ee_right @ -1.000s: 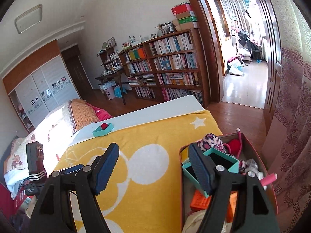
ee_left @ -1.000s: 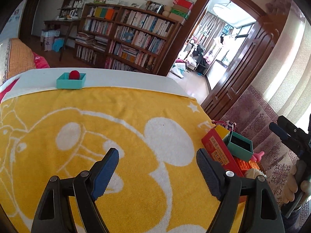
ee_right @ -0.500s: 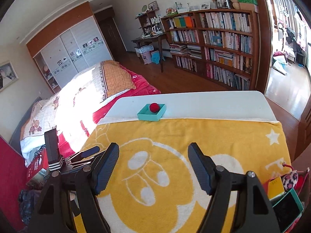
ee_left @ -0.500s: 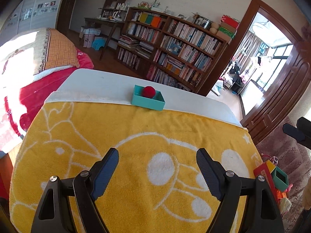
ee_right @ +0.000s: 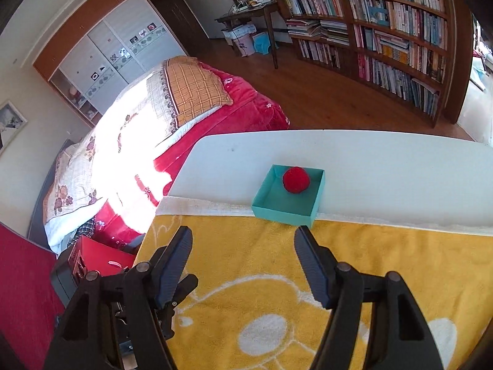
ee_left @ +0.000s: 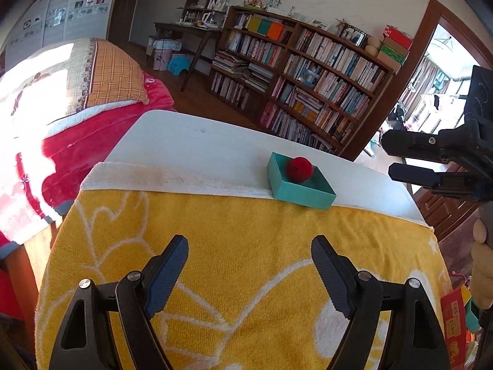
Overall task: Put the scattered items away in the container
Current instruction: 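Move both grippers back over the teal tray holding the red ball, then grasp the red ball with the right gripper while the left grasps the teal tray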
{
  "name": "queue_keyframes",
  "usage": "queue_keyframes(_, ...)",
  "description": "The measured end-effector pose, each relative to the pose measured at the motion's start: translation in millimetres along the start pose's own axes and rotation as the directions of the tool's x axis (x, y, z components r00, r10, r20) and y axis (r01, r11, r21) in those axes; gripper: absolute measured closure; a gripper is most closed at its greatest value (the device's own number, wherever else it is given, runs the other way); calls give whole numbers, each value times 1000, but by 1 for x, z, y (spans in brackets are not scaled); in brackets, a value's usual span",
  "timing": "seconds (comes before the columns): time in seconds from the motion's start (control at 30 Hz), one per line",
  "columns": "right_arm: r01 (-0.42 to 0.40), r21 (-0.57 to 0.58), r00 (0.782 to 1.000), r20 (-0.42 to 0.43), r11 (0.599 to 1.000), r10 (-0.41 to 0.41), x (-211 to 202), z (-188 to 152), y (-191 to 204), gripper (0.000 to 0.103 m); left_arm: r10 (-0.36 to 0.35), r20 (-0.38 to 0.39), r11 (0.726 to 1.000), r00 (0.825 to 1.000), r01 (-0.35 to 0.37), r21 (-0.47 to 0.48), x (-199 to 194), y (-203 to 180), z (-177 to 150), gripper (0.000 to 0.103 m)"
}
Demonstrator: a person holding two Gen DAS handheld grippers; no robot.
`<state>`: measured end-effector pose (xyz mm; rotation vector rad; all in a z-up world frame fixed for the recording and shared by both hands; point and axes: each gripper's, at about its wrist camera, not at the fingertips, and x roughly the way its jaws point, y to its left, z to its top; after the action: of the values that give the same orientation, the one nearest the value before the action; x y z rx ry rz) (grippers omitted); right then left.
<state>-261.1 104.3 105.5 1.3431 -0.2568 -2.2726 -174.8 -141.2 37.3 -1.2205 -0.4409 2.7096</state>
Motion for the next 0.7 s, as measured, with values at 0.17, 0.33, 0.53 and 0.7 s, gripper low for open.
queue_keyframes(0.17,73,16,997,-38,997,-72,51,26,-11,32,11,-2,1000,1000,-11,29,20,1,11,19)
queue_keyframes(0.33,160,-29,985,-65,987,-161,89,41,-18,37,8,-6,999,1000,-8,44,37,-1,17,19)
queue_keyframes(0.53,216,-73,970,-97,974,-222,121,45,-27,43,15,-28,999,999,-13,51,56,-7,16,19)
queue_keyframes(0.7,223,-65,966,-115,973,-230,134,45,-35,66,27,-14,996,1000,-26,83,63,-21,19,0)
